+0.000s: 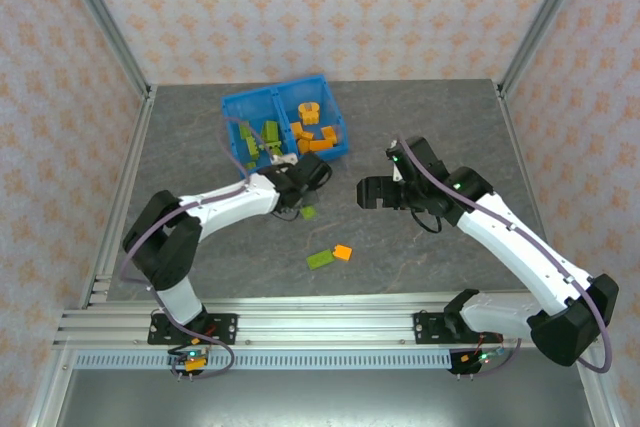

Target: Sort the legos into containers by color

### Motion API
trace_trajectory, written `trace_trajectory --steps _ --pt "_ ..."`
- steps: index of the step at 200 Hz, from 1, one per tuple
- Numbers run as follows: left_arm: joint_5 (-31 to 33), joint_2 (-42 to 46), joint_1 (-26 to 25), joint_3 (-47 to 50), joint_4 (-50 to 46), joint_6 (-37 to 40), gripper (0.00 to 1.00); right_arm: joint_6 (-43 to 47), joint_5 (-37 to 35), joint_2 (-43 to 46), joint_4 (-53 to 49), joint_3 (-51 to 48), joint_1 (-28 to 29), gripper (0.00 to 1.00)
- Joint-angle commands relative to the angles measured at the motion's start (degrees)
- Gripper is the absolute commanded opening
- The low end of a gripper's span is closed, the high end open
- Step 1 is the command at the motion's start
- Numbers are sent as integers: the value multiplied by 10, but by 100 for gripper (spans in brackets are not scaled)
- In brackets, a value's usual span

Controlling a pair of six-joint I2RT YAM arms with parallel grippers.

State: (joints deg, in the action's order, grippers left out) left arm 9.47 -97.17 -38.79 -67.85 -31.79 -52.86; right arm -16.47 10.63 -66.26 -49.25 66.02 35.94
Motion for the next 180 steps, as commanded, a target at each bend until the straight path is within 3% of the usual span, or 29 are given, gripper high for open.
trace_trajectory --steps 1,40,71,133,180 --pt "69 35 40 -35 -36 59 35 -9 -16 6 -6 2 3 99" --pt "119 29 133 -109 -27 150 35 -13 -12 7 -5 1 3 99" --pt "126 -43 192 -221 -18 205 35 -15 -11 11 -7 3 3 99" --pt "127 -254 253 -488 -82 215 38 -19 -20 41 -28 2 3 99" --pt "105 -333 276 -614 -144 250 43 -20 -27 55 -32 2 3 99"
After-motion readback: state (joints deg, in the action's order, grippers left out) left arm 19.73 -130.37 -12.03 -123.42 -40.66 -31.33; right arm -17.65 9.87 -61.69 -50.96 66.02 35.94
